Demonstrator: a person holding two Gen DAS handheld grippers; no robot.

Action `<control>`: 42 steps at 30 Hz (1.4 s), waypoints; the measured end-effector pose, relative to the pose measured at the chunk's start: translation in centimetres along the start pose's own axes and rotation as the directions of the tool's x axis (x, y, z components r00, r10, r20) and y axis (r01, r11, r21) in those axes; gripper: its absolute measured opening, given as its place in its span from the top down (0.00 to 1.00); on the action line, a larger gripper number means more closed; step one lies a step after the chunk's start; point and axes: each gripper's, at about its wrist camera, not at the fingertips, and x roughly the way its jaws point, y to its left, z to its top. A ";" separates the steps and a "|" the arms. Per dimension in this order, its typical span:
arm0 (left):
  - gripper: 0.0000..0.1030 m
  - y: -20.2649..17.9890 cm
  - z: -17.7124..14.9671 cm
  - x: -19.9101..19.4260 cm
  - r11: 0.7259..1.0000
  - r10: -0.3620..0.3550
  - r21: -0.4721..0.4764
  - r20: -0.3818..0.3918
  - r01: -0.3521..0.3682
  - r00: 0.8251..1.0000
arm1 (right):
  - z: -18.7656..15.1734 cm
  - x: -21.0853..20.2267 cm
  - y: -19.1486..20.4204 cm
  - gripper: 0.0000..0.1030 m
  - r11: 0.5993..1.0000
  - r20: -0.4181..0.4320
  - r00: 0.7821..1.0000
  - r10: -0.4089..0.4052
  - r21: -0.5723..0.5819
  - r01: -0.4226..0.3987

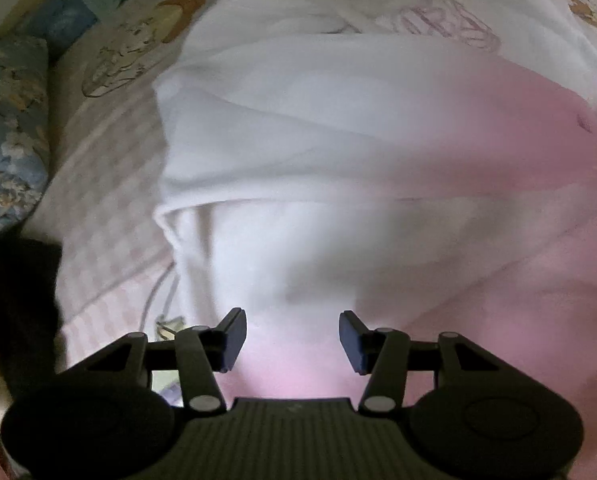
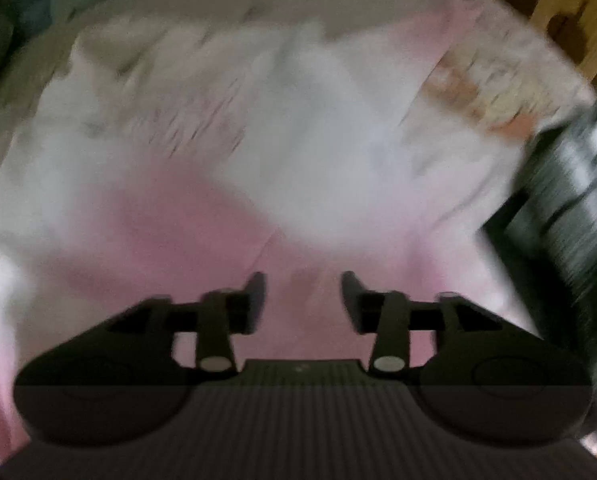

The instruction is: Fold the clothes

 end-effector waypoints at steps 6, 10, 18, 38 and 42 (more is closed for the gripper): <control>0.44 -4.8 2.1 -0.8 0.993 0.060 -0.095 -0.046 -0.064 0.997 | 8.9 5.0 -7.2 0.32 0.998 0.068 0.998 0.002 0.066 -0.007; 0.44 -7.3 3.2 -0.5 0.966 0.079 -0.238 -0.091 -0.099 0.993 | 14.3 10.6 -11.7 0.33 0.992 0.054 0.998 0.019 0.127 -0.026; 0.44 -10.7 2.9 0.3 0.914 0.058 -0.381 -0.221 -0.141 0.974 | 18.5 19.9 -15.9 0.32 0.983 -0.083 0.997 -0.002 0.184 0.018; 0.44 -5.4 -0.8 -0.6 0.862 0.128 -0.441 -0.286 -0.249 0.950 | -3.8 -4.2 2.3 0.72 0.094 -0.007 0.806 0.591 -0.993 -0.077; 0.43 -5.0 -1.8 -0.8 0.882 0.122 -0.410 -0.278 -0.232 0.953 | -12.6 -2.8 3.6 0.66 -0.103 -0.115 0.873 0.475 -0.992 -0.074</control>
